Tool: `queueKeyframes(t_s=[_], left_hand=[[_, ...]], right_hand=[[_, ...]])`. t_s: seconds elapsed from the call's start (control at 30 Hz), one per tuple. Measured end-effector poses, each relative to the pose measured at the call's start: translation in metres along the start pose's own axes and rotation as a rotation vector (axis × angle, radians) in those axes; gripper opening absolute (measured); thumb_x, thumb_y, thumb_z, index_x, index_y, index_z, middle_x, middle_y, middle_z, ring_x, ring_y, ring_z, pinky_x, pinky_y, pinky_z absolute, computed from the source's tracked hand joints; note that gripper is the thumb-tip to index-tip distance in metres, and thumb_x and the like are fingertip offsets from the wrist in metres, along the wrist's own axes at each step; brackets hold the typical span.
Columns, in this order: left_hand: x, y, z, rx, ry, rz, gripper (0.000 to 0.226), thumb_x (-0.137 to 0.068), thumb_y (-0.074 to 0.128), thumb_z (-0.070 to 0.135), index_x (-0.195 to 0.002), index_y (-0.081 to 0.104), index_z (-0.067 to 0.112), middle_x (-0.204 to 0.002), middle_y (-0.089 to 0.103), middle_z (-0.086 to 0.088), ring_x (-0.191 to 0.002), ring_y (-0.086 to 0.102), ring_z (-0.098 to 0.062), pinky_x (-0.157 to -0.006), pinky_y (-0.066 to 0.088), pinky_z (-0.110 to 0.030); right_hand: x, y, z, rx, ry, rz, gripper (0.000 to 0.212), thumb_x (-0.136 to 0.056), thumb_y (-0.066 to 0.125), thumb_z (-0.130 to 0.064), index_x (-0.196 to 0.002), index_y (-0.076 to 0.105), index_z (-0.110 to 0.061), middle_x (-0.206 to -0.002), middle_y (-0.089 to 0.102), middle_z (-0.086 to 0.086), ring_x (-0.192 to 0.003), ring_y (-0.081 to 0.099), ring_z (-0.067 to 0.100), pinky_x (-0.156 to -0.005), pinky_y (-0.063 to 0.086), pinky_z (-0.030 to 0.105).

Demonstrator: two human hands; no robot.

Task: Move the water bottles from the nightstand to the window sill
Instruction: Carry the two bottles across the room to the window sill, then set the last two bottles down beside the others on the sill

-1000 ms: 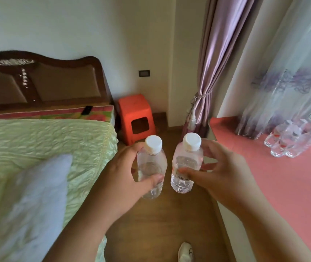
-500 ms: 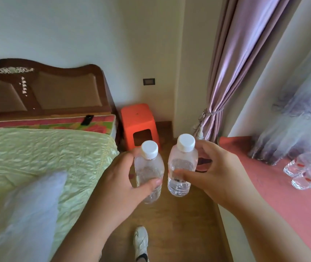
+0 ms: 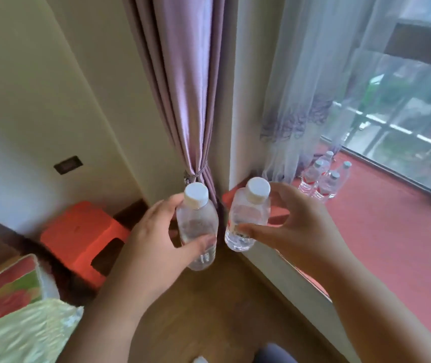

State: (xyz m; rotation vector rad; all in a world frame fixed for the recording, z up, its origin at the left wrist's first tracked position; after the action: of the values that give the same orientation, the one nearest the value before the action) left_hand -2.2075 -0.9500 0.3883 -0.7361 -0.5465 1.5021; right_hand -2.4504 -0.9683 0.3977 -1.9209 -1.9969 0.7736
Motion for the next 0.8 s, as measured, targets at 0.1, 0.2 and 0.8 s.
queueKeyframes(t_s=[0.1,0.2,0.8], left_hand=[[-0.030,0.029,0.014,0.034,0.065,-0.092,0.075,-0.067,0.081,0.066,-0.133,0.049,0.049,-0.125,0.054,0.029,-0.115,0.054,0.003,-0.097,0.046,-0.028],[-0.056,0.062,0.029,0.056,0.128,-0.181,0.078,-0.066,0.079,0.069,-0.133,0.044,0.054,-0.125,0.050,0.036,-0.115,0.051,0.007,-0.095,0.044,-0.023],[-0.222,0.242,0.114,0.059,0.320,-0.391,0.074,-0.071,0.086,0.051,-0.134,0.048,0.049,-0.133,0.039,0.037,-0.123,0.046,0.007,-0.100,0.041,-0.017]], right_hand=[[0.003,-0.024,0.024,0.005,0.105,0.118,0.067,-0.061,0.092,-0.044,-0.120,0.061,-0.044,-0.107,0.068,-0.027,-0.090,0.067,-0.003,-0.076,0.059,0.026],[0.001,-0.047,0.051,0.009,0.188,0.226,0.061,-0.061,0.092,-0.041,-0.110,0.059,-0.054,-0.102,0.065,-0.034,-0.084,0.068,-0.002,-0.072,0.058,0.024],[-0.079,-0.153,0.218,-0.074,0.376,0.422,0.064,-0.061,0.092,-0.031,-0.114,0.061,-0.049,-0.097,0.064,-0.032,-0.080,0.066,-0.006,-0.064,0.048,0.008]])
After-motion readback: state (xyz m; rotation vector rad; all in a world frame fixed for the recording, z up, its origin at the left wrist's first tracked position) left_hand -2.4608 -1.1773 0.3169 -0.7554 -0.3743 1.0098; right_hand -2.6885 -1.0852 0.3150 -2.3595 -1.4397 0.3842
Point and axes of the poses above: each hand's wrist, its own x-axis away from the middle knuckle, its own y-axis out of the palm, z = x × y, the point moved 7 cm from there along -x, towards the middle knuckle
